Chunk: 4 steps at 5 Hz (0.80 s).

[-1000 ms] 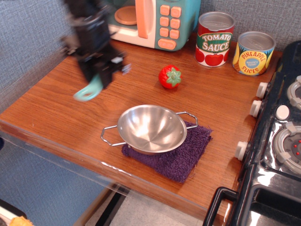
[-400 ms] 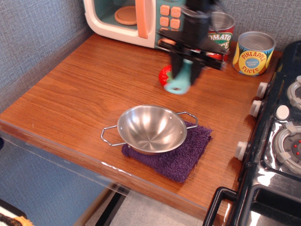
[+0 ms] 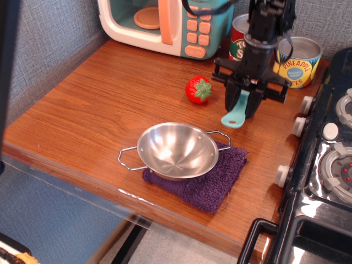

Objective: Move the brush in front of the yellow can.

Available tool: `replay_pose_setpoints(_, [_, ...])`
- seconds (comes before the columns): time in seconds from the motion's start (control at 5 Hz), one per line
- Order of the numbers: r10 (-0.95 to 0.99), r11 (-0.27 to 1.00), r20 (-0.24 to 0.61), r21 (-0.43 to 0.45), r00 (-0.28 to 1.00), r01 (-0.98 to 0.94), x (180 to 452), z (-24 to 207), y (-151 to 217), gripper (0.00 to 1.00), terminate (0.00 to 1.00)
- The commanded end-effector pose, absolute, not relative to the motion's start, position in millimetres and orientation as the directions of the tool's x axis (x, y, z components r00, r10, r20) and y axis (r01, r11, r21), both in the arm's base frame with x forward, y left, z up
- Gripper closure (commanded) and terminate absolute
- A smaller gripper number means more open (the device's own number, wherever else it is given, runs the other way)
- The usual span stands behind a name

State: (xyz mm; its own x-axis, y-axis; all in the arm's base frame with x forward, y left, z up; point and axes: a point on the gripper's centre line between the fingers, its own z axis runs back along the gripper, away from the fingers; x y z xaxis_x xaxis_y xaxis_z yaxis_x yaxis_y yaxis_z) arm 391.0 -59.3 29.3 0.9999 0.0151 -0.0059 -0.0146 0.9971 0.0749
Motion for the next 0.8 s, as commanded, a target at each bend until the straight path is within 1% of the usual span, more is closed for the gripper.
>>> replay_pose_setpoints(0.0, [-0.049,0.995,0.078,0.095,0.996,0.041,406,30,-64,1.0,0.0])
replay_pose_setpoints(0.2, [-0.06,0.994,0.063,0.093,0.996,0.054,408,25,-61,1.0,0.0])
replay_pose_setpoints(0.4, [-0.121,0.99,0.076,0.081,0.99,0.115,407,37,-63,0.0,0.0])
replay_pose_setpoints(0.6, [-0.136,0.99,0.12,0.04,0.983,0.132,403,63,-59,0.0,0.0])
